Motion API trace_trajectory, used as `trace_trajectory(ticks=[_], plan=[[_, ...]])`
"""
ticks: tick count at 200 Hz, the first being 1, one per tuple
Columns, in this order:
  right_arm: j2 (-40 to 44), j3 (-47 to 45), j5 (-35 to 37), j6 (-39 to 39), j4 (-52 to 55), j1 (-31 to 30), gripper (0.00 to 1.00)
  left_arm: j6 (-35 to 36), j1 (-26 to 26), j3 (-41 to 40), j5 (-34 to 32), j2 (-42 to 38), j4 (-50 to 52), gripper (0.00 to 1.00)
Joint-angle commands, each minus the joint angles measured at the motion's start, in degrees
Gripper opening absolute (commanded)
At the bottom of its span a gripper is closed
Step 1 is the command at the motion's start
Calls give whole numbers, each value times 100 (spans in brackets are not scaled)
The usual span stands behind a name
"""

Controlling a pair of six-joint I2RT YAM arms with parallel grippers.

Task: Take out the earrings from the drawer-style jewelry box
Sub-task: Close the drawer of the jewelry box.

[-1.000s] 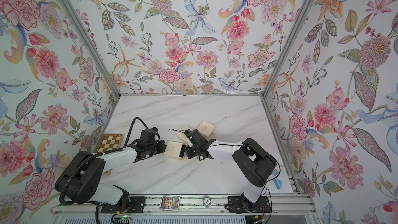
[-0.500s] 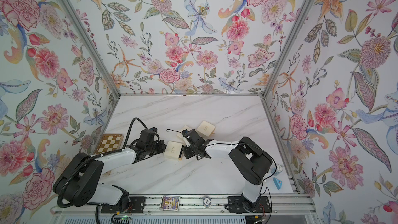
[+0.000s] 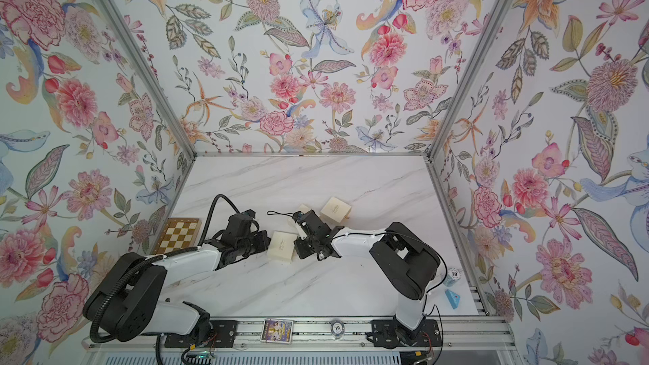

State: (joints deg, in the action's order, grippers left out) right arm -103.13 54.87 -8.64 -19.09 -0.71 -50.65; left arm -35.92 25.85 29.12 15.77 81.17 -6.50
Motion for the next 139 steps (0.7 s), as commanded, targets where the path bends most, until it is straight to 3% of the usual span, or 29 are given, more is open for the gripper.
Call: trace_trajectory(ticks=[1,76,106,139], plan=[[-104,179,-138,22,-130,-77,15,-49,88,-92,-33,-190,44,0],[521,-271,-22,-134,-236,202,21,837,-42,1048,-959,-622,1539,0],[984,-573,-63,-284,-347,501,23,1014,-184,1489,-849,-380,1508,0],[1555,-848,-366,-558,-455,1049,25,1105,-222,2245,-218,271,1074,0]])
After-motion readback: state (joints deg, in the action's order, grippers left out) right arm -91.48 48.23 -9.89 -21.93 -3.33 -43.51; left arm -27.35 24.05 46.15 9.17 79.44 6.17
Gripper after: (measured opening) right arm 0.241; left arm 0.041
